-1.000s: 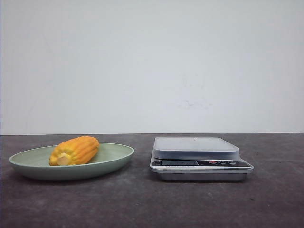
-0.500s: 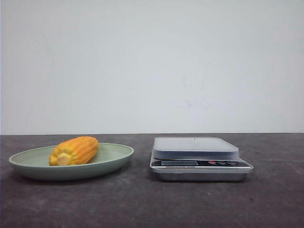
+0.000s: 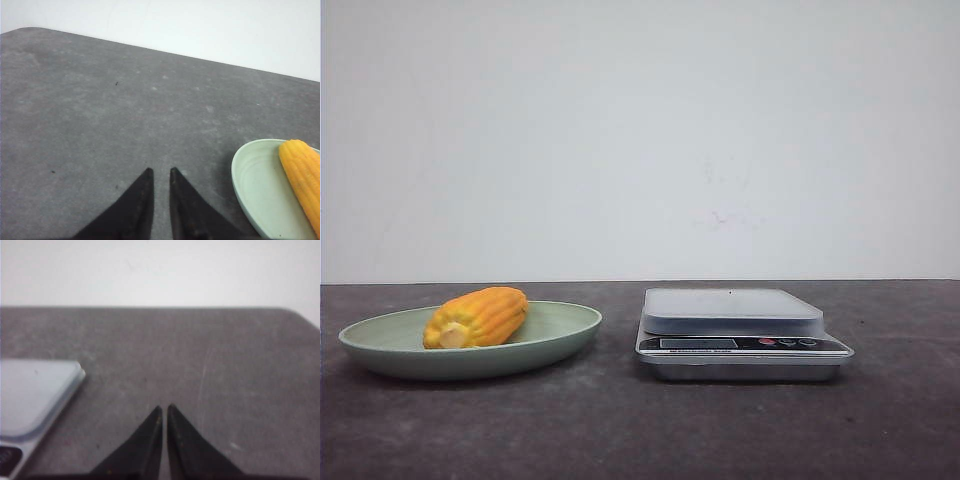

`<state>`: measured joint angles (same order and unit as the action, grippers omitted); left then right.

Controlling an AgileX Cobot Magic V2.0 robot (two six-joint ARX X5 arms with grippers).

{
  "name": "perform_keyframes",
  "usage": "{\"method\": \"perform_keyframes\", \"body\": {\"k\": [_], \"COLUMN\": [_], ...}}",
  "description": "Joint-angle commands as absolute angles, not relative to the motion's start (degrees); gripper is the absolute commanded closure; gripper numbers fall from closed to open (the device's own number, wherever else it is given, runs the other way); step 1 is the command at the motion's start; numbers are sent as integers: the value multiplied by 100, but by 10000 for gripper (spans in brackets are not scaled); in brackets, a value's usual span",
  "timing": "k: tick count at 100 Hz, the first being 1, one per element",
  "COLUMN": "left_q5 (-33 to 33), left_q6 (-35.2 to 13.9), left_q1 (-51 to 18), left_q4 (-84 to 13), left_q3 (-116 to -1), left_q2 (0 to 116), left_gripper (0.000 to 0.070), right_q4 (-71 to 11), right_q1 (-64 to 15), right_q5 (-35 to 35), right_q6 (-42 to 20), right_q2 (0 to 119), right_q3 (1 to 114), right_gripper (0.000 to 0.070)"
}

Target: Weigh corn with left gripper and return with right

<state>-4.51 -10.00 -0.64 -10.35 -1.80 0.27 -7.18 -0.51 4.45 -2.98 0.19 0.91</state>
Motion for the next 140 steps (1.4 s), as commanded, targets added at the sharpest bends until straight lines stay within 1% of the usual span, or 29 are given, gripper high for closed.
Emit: {"method": "perform_keyframes", "body": {"k": [1,7,15,39,140], "left_q5": [-445,-445,-445,-445,-445], "left_q6": [-969,-969,-969,-969,-969], "left_q1": [-64,-64,-64,-64,-64], "left_q4": [-1066,-1066,-1068,-1068,-1068], "left_q3": [-80,-80,-80,-80,-80], "left_q2": [19,19,19,19,19], "left_gripper": [683,683,683,683,683], "right_q4": [-827,-1033,-1009,-891,-895], "right_q1": [-51,-49,-51,-51,-51], "right_q5": [412,397,357,336,336], "right_q6": [-104,43,215,193,196], "right_q2": [23,23,23,23,23], "right_q3": [58,58,58,58,58], "right_gripper": [689,689,689,689,689]}}
